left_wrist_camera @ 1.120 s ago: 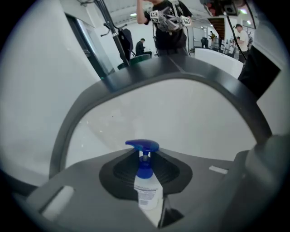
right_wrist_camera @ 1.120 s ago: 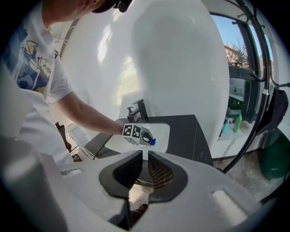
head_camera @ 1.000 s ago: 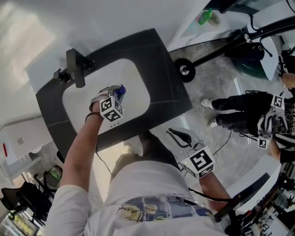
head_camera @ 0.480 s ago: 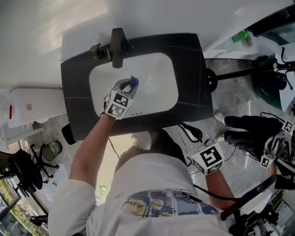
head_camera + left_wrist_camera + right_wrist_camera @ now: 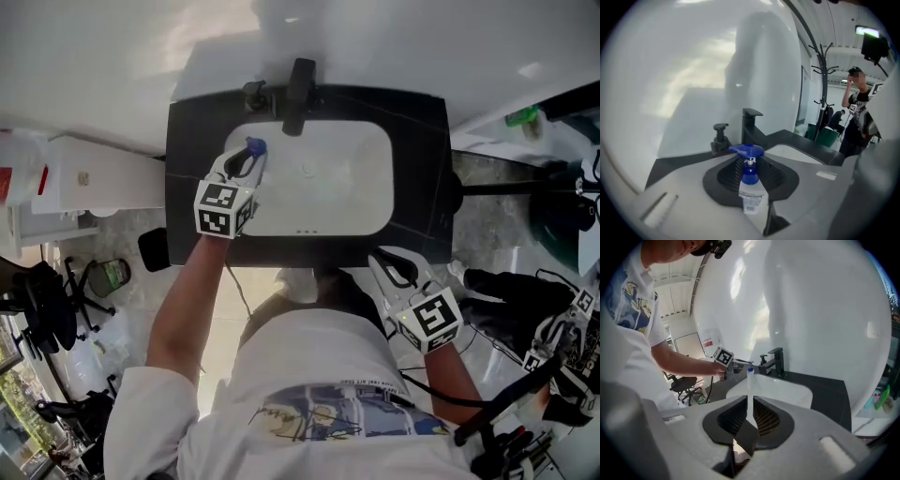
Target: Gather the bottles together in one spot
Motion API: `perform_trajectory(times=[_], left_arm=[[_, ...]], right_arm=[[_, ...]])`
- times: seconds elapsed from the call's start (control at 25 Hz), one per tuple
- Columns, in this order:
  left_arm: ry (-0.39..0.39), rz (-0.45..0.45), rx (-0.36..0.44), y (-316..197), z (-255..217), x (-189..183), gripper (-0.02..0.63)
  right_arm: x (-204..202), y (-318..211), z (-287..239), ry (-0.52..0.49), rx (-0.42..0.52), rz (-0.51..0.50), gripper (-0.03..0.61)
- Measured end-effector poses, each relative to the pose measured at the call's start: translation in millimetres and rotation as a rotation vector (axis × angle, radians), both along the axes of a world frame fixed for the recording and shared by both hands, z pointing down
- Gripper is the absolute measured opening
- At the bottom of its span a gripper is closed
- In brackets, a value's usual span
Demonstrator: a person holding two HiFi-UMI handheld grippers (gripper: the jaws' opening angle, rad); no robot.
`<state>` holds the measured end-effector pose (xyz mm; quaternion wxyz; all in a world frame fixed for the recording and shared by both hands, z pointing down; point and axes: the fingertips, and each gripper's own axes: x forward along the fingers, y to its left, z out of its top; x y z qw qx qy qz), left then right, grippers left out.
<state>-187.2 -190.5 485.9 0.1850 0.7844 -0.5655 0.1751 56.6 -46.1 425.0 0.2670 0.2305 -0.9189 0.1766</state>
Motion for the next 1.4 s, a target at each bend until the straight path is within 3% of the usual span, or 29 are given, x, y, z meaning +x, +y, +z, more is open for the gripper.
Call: perform_trajectory(times=[0.32,0.56,1.0,1.4], left_arm=[[0.026,-0.240,0.083,-29,-33,-89,0.074],[0.045,-0.381,0.128,-59,-46,-126,0.074],[0.031,-0.499,0.188,-109,-42,-151,0.072],[0.039,-0.542,0.252,-122,-31,-160,0.072]], right_arm=[[-17,-15,2,0.022,0.008,-0.059,0.038],[-21,-29,6,0.036,0.008,-0.080,0.038],[-7,-53,9,0.083,-0.006,-0.084,0.037],[11,-59,12,0.120,-0.012,-0.067,0.037]])
